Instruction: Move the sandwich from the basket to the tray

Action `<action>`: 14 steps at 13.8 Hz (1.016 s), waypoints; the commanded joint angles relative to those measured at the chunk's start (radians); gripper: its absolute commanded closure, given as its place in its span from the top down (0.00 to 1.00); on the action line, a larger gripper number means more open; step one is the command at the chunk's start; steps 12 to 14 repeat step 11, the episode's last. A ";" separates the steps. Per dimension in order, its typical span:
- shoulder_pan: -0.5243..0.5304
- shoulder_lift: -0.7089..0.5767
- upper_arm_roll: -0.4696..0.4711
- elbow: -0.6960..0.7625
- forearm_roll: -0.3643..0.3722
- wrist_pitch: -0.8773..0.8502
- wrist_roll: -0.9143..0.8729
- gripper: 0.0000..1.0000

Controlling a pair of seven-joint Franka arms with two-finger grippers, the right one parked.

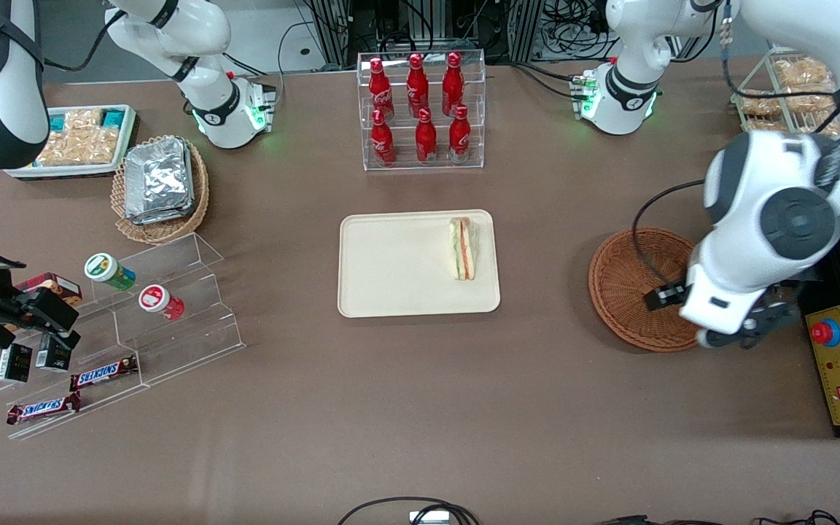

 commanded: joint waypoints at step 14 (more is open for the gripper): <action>0.158 -0.309 -0.027 -0.041 -0.179 -0.192 0.516 1.00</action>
